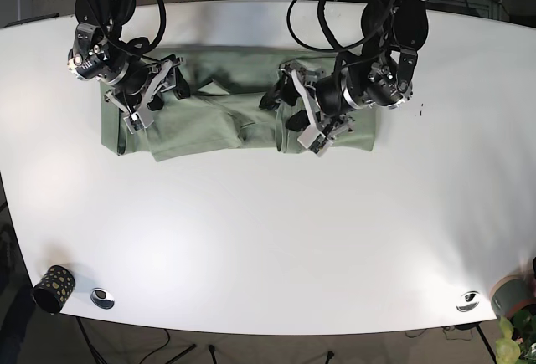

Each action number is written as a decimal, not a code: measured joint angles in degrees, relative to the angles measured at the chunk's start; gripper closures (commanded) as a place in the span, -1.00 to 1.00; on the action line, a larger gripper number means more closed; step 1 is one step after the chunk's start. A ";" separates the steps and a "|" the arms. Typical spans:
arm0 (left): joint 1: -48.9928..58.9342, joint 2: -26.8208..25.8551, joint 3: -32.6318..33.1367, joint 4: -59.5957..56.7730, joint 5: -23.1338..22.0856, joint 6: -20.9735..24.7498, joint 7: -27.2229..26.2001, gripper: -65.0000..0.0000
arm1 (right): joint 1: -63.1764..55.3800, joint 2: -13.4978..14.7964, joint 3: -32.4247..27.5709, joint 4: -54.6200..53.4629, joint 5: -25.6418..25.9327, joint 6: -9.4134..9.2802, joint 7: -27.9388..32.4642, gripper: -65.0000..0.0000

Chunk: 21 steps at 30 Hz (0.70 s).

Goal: Fold the T-shirt properly
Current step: 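Fold the strip's end with the left gripper toward the right gripper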

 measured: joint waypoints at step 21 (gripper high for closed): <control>5.09 -5.03 -16.74 2.62 -0.42 -1.97 0.04 -0.05 | 5.95 0.83 19.23 6.71 10.58 -0.22 -12.35 -0.19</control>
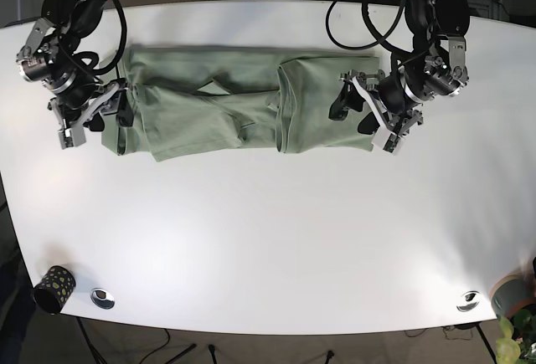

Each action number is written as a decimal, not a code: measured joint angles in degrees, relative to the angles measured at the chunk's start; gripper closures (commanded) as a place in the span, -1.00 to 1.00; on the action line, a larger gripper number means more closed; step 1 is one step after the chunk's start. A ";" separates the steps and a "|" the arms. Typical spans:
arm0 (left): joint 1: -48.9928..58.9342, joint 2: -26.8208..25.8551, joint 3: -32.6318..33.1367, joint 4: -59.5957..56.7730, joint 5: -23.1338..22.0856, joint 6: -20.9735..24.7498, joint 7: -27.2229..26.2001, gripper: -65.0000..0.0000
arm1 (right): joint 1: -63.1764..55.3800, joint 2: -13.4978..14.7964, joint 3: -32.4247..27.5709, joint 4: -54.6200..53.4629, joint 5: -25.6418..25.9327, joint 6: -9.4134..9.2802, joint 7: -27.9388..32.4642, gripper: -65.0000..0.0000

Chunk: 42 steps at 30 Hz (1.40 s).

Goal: Fold the T-shirt properly
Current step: 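Fold the strip's end with the left gripper toward the right gripper, then grasp both ends of the folded strip with both grippers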

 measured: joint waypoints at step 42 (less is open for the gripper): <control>0.59 -0.66 -3.45 -11.69 -1.05 -9.73 -1.33 0.66 | 3.74 5.84 -2.10 -32.02 17.57 0.39 0.37 -0.19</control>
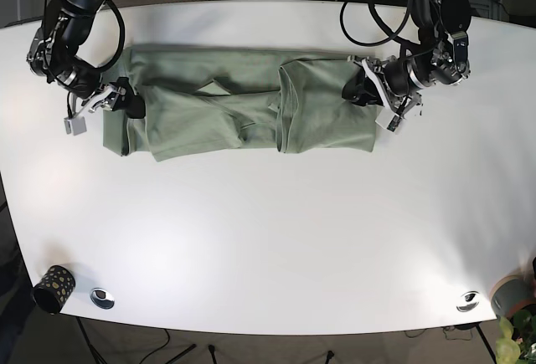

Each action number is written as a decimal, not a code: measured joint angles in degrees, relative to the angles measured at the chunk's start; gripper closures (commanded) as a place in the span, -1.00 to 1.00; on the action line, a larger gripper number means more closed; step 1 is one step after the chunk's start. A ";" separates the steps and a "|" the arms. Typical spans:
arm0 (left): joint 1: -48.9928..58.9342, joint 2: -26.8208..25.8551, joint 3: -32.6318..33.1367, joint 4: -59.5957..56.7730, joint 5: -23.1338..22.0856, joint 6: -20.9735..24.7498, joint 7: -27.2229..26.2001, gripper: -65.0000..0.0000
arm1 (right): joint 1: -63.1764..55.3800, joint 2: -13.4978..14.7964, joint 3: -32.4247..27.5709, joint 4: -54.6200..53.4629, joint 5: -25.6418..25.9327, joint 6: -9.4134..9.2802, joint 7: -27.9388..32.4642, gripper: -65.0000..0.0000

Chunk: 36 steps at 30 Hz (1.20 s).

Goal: Fold the T-shirt properly
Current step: 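Grasp both ends of the folded strip with both grippers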

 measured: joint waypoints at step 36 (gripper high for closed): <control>-0.22 -0.20 -0.07 -2.51 -1.31 -0.20 -1.49 0.66 | -2.14 -0.02 -2.49 0.07 3.96 -0.02 -0.11 0.55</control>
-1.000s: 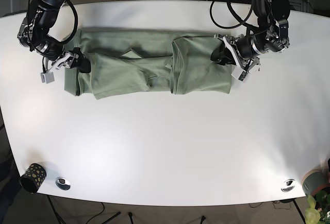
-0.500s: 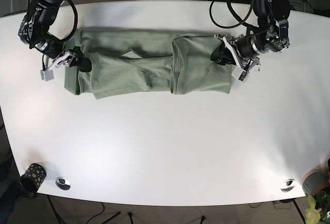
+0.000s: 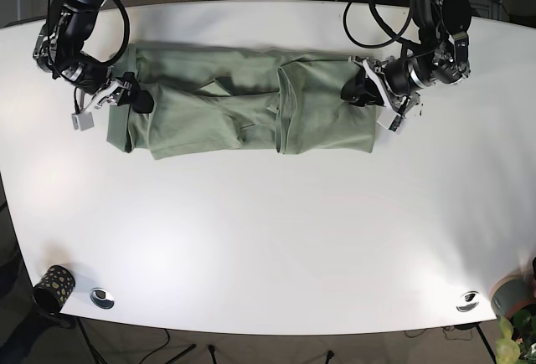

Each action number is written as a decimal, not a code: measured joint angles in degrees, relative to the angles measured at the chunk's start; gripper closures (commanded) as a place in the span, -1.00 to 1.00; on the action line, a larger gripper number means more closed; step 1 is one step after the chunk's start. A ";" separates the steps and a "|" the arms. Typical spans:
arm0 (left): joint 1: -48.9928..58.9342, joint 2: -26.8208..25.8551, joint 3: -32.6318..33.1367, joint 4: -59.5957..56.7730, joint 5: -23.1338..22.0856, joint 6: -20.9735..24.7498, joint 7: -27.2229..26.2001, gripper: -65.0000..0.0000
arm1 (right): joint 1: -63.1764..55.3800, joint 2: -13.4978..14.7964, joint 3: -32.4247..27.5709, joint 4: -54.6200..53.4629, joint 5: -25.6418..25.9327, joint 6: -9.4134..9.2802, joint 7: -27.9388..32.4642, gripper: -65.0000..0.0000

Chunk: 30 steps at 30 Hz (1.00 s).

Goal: Fold the T-shirt properly
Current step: 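Grasp both ends of the folded strip with both grippers, then push both strip ends inward toward each other with both grippers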

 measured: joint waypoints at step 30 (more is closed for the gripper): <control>-5.53 4.35 11.58 0.55 11.61 2.73 0.11 0.65 | -5.25 1.95 -0.61 37.51 -14.75 -0.17 0.09 1.00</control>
